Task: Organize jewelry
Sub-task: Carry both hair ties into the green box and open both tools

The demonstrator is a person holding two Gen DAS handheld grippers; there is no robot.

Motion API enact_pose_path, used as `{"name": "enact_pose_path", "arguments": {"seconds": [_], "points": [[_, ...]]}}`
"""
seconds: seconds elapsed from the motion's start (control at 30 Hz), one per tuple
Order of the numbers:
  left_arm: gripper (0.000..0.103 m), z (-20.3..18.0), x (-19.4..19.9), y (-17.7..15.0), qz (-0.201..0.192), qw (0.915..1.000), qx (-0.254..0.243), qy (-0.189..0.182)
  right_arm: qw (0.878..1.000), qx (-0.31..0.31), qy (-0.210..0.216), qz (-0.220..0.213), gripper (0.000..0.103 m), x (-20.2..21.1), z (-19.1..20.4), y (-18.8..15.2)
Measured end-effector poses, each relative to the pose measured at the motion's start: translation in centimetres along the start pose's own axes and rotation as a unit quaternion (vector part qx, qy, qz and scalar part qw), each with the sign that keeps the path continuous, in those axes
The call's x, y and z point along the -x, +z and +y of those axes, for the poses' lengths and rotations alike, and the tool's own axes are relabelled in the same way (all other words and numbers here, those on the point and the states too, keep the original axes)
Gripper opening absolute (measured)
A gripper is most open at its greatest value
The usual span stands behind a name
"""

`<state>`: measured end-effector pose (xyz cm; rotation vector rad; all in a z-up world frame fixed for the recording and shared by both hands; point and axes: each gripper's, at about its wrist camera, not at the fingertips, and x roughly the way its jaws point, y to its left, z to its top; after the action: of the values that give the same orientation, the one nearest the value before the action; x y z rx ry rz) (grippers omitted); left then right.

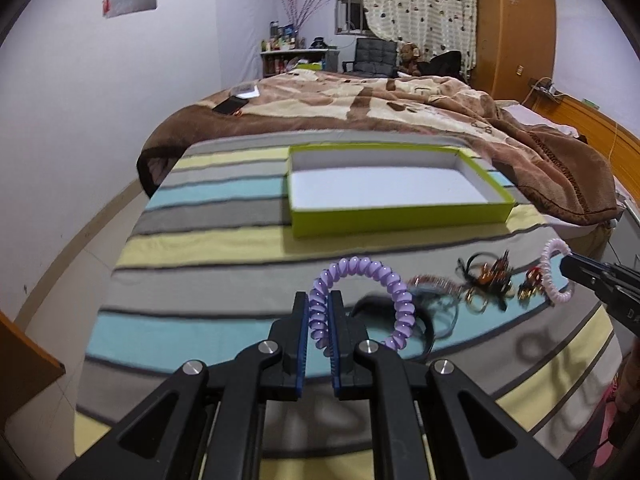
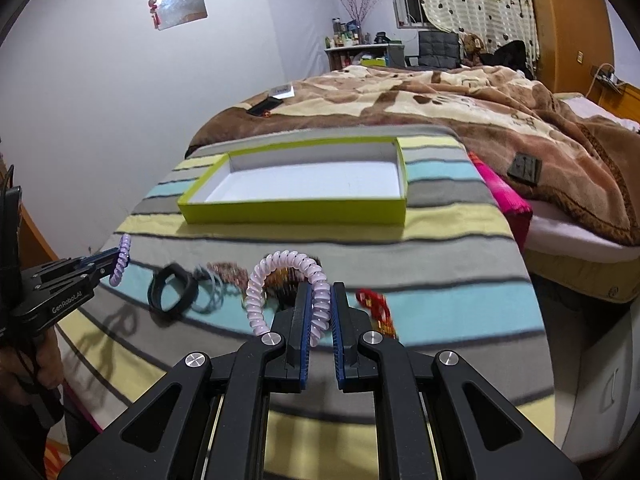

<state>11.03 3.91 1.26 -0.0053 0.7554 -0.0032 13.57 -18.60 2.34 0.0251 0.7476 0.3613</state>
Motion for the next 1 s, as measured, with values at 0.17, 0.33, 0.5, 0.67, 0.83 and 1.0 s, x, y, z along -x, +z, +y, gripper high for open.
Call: {"name": "enact_pose_path", "arguments": {"seconds": [0.17, 0.33, 0.5, 0.67, 0.83, 1.0], "points": [[0.010, -0.9, -1.2, 2.8, -0.009, 0.9997, -0.020, -0.010, 1.000, 0.013, 0.000, -0.011, 0.010, -1.1, 0.0, 2.7], [0.010, -1.5, -3.4, 5.6, -0.012, 0.9993, -0.033, -0.015, 1.000, 0.018, -0.005, -0.007, 0.010, -3.6, -0.3, 5.6], [0.010, -1.7, -6.5, 8.5, -0.002, 0.9991, -0.036, -0.022, 1.000, 0.018, -0.006, 0.000, 0.010, -6.9, -1.0, 8.5], [0.010, -2.1, -10.0, 10.8, 0.014, 0.9990, -0.037, -0.020, 1.000, 0.003, -0.001, 0.024, 0.010, -10.7, -1.9, 10.3], [0.010, -2.1, -13.3, 12.2, 0.036, 0.9987, -0.027, -0.023, 0.999, -0.013, -0.003, 0.047, 0.010, -14.3, -2.9, 11.4], [0.010, -2.3, -16.1, 12.9, 0.058, 0.9978, -0.028, -0.014, 0.997, -0.020, -0.009, 0.068, 0.010, -17.1, -3.4, 12.1]]}}
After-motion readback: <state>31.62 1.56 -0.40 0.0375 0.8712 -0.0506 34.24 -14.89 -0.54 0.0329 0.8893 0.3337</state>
